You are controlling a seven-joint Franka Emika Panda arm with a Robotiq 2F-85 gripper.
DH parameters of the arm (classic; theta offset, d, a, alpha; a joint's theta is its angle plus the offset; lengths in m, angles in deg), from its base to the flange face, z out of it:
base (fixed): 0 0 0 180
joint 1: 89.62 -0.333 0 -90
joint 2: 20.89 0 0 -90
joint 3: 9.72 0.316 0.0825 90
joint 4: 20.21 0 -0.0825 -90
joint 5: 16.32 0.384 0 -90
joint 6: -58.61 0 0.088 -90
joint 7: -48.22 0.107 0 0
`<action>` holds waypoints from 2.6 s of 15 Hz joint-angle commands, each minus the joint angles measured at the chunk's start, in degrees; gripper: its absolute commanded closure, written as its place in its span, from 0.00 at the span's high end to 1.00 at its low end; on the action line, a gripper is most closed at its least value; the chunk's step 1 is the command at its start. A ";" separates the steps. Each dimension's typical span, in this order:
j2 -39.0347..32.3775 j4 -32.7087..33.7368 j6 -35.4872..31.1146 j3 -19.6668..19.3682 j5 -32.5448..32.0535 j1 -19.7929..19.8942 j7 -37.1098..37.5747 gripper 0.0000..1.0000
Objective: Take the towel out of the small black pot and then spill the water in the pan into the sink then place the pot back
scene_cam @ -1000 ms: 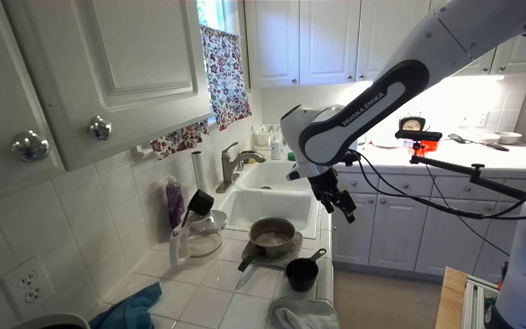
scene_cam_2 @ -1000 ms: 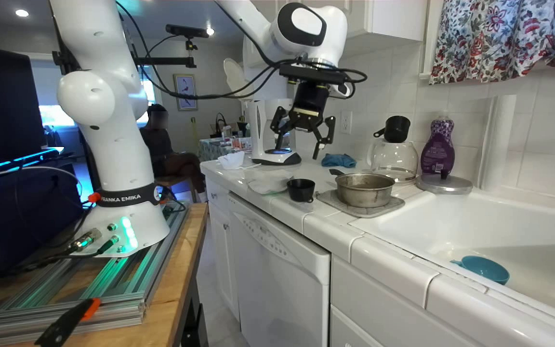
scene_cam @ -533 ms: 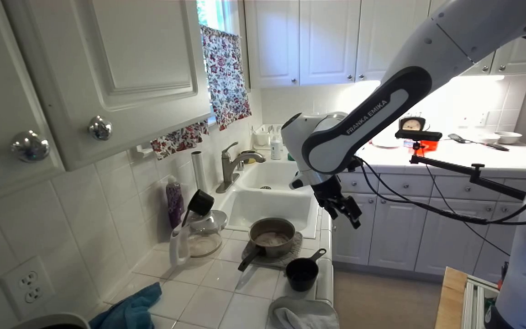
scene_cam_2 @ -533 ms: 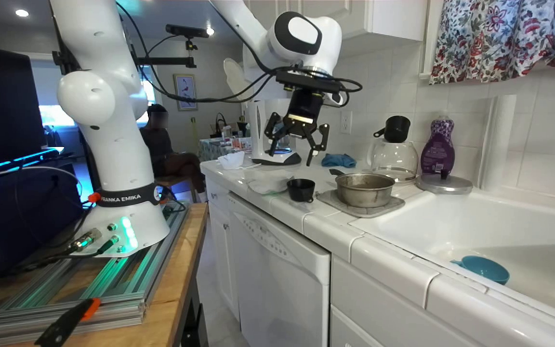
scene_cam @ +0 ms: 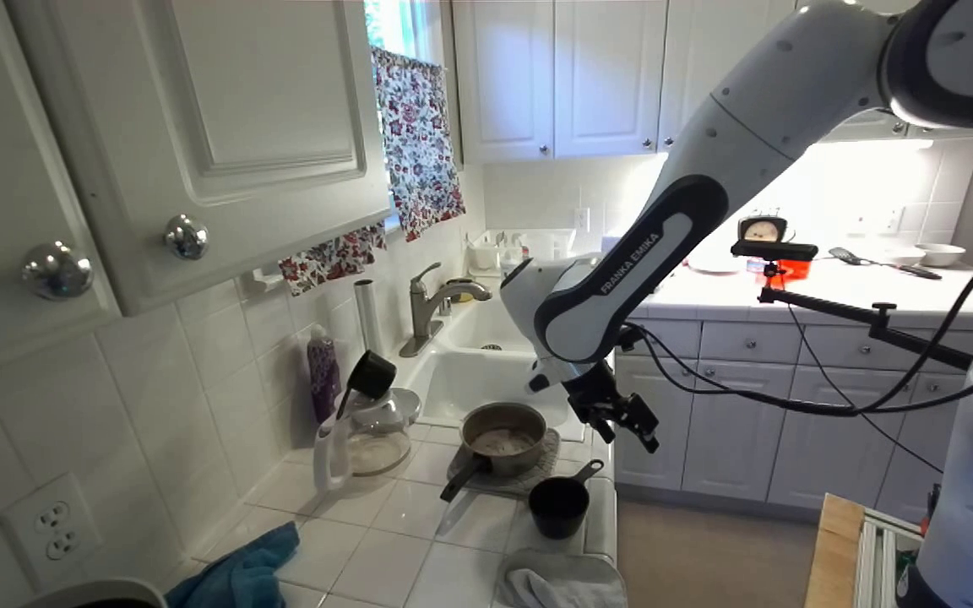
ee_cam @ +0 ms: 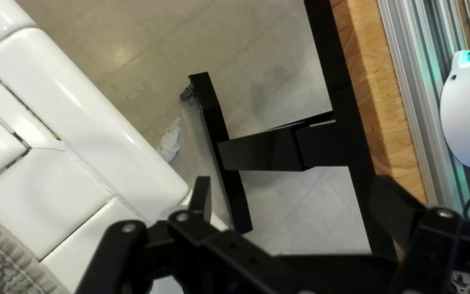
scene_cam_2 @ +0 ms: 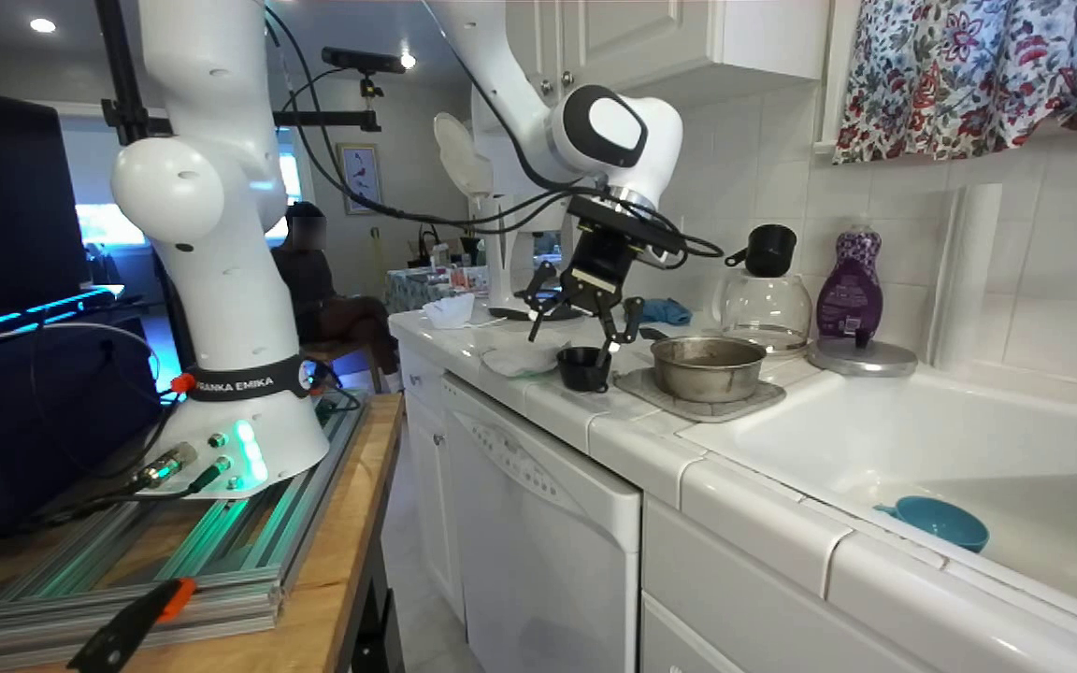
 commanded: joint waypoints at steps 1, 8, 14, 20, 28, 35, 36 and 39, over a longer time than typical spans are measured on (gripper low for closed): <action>-6.33 5.68 1.34 1.75 0.16 0.06 -1.06 1.00; -9.91 8.87 1.25 4.69 -2.92 -1.72 -0.13 1.00; -12.18 10.33 1.54 5.39 -4.84 -2.00 -2.04 0.95; -14.56 12.17 2.38 5.71 -4.73 -2.12 -4.55 0.57; -14.68 13.51 2.74 6.33 -5.00 -2.73 -5.34 0.02; -13.74 12.78 2.79 7.11 -4.67 -3.27 -5.80 0.01; -13.54 12.60 3.08 7.17 -4.08 -3.22 -5.53 0.01; -10.15 10.44 3.80 7.49 0.19 -1.71 -6.05 0.01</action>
